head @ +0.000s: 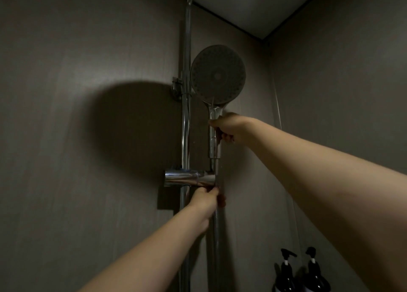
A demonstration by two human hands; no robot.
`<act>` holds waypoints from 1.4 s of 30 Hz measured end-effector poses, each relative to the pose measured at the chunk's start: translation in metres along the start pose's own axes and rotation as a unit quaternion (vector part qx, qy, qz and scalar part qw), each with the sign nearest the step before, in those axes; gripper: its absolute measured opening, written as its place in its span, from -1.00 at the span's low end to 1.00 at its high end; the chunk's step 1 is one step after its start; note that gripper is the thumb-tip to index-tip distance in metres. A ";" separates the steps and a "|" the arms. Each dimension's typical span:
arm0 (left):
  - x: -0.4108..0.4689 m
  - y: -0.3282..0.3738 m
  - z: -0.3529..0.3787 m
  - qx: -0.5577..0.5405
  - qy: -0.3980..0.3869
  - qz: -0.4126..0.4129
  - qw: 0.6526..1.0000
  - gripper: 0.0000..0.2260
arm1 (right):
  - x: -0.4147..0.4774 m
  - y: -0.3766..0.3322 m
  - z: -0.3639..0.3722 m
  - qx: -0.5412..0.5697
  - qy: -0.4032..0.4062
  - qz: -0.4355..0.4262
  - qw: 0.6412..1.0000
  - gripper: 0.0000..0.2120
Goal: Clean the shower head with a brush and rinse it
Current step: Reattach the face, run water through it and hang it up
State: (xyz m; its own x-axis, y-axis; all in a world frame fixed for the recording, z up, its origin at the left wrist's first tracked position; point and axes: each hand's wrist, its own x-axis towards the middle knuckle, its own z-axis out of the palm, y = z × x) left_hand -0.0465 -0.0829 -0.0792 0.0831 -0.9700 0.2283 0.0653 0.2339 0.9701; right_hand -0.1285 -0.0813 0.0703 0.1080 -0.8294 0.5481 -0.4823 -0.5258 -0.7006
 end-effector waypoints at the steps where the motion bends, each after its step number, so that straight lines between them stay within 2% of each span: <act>1: 0.000 0.000 0.001 0.001 0.005 0.002 1.000 -0.75 | 0.000 0.000 0.000 0.008 0.002 -0.003 1.000 -0.66; 7: -0.004 -0.002 0.004 -0.024 0.021 0.003 0.999 -0.74 | -0.001 -0.001 -0.002 0.039 0.008 -0.006 0.999 -0.67; 15: -0.004 -0.013 0.009 -0.050 0.095 0.056 0.993 -0.77 | -0.008 -0.007 -0.002 0.054 0.024 -0.030 0.998 -0.65; 34: -0.003 -0.014 0.002 0.020 0.046 0.038 0.998 -0.67 | -0.008 -0.006 -0.005 0.041 0.018 -0.010 0.999 -0.65; 42: 0.002 -0.010 0.008 0.059 0.061 0.029 0.996 -0.63 | -0.008 -0.005 -0.005 0.010 0.019 -0.012 1.000 -0.69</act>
State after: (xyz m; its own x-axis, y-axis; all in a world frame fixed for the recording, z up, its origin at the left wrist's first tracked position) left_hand -0.0554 -0.0880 -0.0880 0.2046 -0.9383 0.2789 -0.0596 0.2725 0.9603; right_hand -0.1316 -0.0713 0.0722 0.0857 -0.8091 0.5814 -0.4628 -0.5491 -0.6959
